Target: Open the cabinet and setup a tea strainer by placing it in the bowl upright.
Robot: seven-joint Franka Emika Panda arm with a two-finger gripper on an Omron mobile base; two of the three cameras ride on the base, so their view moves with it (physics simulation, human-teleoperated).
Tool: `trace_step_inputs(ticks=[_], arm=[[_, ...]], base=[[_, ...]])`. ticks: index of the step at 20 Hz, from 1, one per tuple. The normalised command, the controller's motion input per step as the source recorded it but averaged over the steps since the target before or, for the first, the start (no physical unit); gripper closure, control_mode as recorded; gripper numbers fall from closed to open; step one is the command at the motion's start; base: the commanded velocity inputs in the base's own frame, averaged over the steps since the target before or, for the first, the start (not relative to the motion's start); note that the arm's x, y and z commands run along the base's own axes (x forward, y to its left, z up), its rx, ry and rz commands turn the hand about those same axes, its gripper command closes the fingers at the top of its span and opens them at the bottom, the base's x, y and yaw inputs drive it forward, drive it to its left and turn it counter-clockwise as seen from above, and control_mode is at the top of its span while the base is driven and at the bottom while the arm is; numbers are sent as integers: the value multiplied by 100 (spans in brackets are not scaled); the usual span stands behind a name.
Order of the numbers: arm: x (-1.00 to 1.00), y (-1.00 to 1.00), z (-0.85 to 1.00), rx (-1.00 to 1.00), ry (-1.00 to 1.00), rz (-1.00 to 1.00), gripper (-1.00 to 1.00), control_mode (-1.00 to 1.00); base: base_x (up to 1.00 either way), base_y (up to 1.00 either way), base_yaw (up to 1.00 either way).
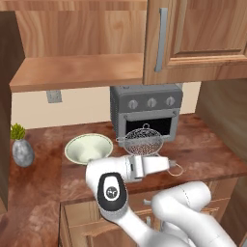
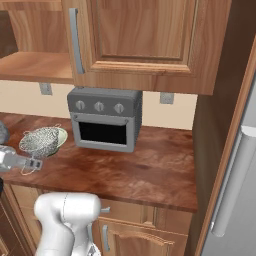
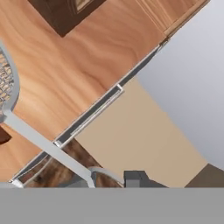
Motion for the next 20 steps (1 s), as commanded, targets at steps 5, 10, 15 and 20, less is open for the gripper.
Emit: trace_step_inputs(ticks=[5, 10, 15, 20], arm=[[0, 26, -39, 4, -10, -5, 100, -100], [27, 1, -27, 5, -1, -7, 100, -100], [46, 28, 0, 4, 3, 0, 100, -100], [26, 39, 0, 1, 0, 3, 100, -100]], base=[[0, 0, 0], [0, 0, 0], [0, 0, 0], [0, 0, 0]])
